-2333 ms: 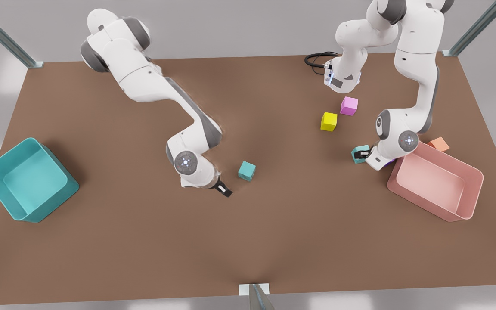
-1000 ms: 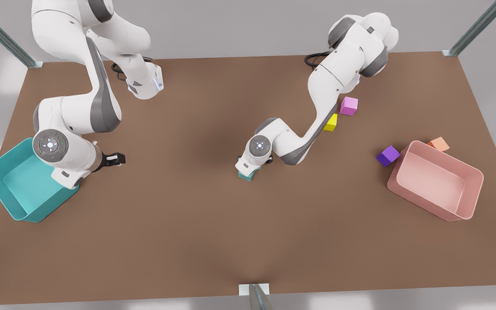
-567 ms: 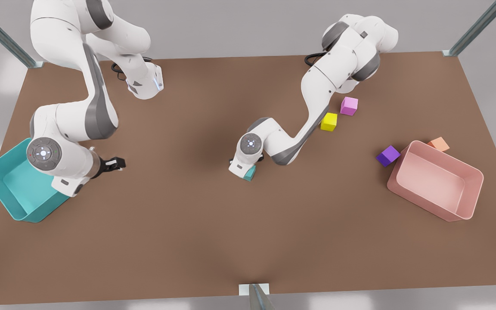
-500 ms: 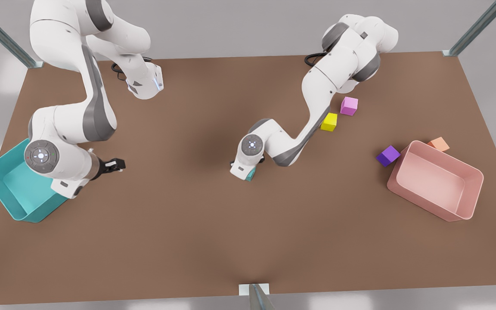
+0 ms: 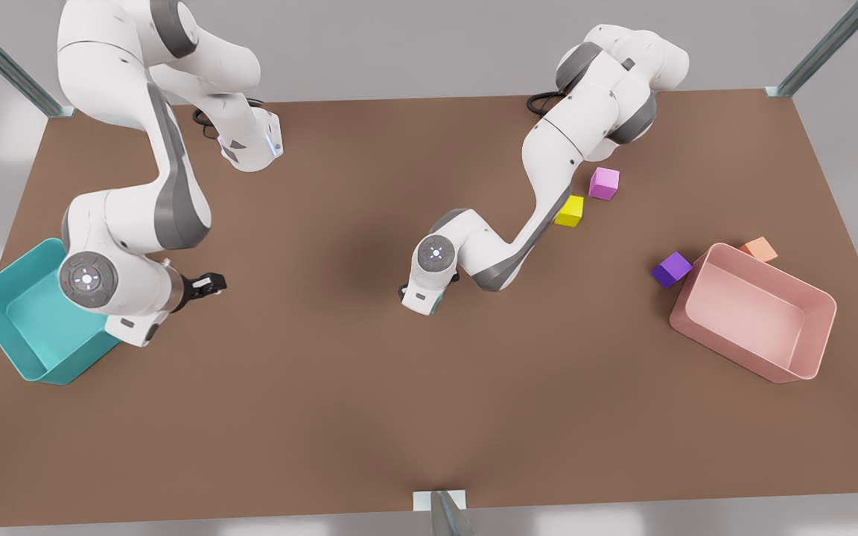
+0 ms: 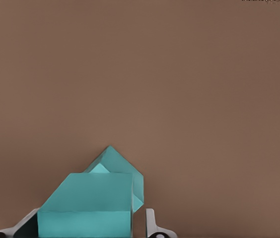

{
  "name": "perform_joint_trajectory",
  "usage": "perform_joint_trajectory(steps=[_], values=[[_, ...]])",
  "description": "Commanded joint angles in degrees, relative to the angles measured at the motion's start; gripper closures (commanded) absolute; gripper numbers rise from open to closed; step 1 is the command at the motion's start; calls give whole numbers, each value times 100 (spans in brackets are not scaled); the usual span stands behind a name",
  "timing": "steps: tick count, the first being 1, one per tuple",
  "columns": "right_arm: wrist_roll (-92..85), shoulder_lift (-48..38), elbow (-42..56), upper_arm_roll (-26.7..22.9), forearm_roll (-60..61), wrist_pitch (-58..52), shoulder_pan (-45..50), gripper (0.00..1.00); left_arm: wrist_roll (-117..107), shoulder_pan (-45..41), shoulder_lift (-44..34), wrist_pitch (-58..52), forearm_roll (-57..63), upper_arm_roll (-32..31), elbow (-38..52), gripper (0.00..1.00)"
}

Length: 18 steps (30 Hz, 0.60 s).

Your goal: Stack the two blue cubes on top of each other

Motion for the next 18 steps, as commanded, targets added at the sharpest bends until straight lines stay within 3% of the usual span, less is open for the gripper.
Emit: perform_joint_trajectory(steps=[1, 9, 10, 12, 13, 15, 16, 17, 18], values=[[-207, 0, 6, 2, -4, -13, 1, 0, -463, -1, -11, -122, 9, -2, 3, 0], [-199, 35, 7, 2, -4, -22, 36, 0, -956, 122, -555, -1255, -35, -310, 205, 0], [-207, 35, 15, 2, -4, -22, 36, 0, -815, 359, -802, -1896, -26, -362, 328, 0], [-207, 35, 15, 2, -4, -22, 36, 0, 1468, 1632, -1136, -4006, 132, -600, 1198, 0], [-207, 35, 15, 2, -4, -13, 36, 0, 2558, 2213, -1733, -4367, 246, -573, 1216, 0], [-207, 35, 24, 2, -4, -13, 36, 0, 3903, 2925, -1918, -4526, 589, -573, 1207, 0], [-207, 35, 42, 2, -4, -13, 36, 0, 6141, 2901, -3040, -3509, 388, 460, -379, 0], [-207, 35, 51, -7, 22, -13, 27, 0, 7789, 2363, -3966, -2468, -648, 1931, -1843, 0], [-199, 35, 59, -15, 66, -22, 27, 0, 7825, 2276, -3984, -3399, -633, 1984, -1475, 0]])
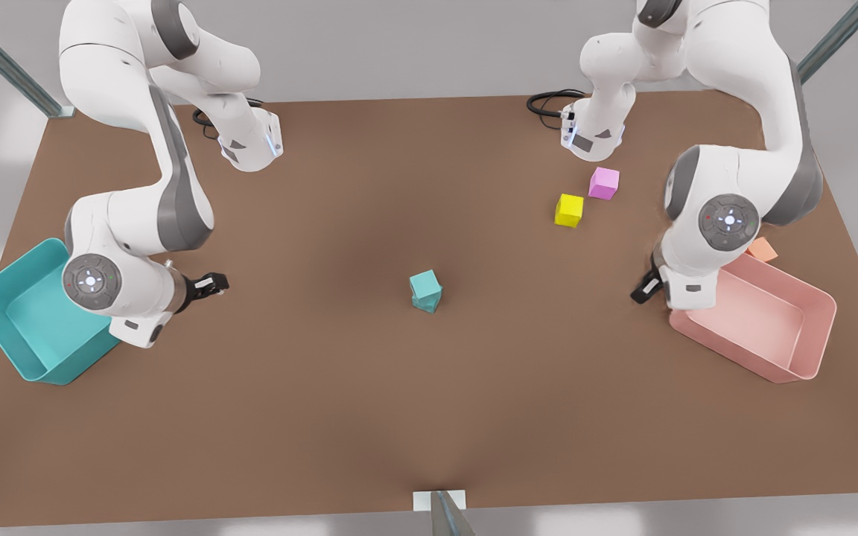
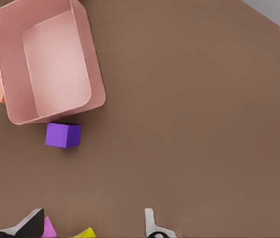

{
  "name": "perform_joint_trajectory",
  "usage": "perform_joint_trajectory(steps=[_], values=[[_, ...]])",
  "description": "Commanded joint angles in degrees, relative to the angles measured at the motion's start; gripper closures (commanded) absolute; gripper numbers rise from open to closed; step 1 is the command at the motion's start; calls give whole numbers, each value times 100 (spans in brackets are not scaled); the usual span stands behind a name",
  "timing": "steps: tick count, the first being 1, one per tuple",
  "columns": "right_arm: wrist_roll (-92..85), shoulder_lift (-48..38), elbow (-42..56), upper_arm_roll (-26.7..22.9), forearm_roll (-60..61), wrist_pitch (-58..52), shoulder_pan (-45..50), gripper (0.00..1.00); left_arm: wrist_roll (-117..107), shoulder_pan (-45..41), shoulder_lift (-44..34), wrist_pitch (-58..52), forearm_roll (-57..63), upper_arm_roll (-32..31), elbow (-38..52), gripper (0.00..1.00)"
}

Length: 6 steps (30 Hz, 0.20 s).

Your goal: Stack the two blue cubes on top of each other

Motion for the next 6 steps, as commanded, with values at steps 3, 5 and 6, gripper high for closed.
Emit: perform_joint_trajectory(steps=[3, 5, 6], values=[[-69, -12, 9, -19, -4, -8, -17, 0, 6254, -191, -332, -1040, -604, 399, 58, 0], [-69, -12, 9, -19, 5, -8, -17, 0, 6254, -208, -332, -1040, -604, 408, 58, 0], [-69, -12, 9, -19, -4, -8, -17, 0, 6254, -208, -323, -1040, -613, 408, 67, 0]])
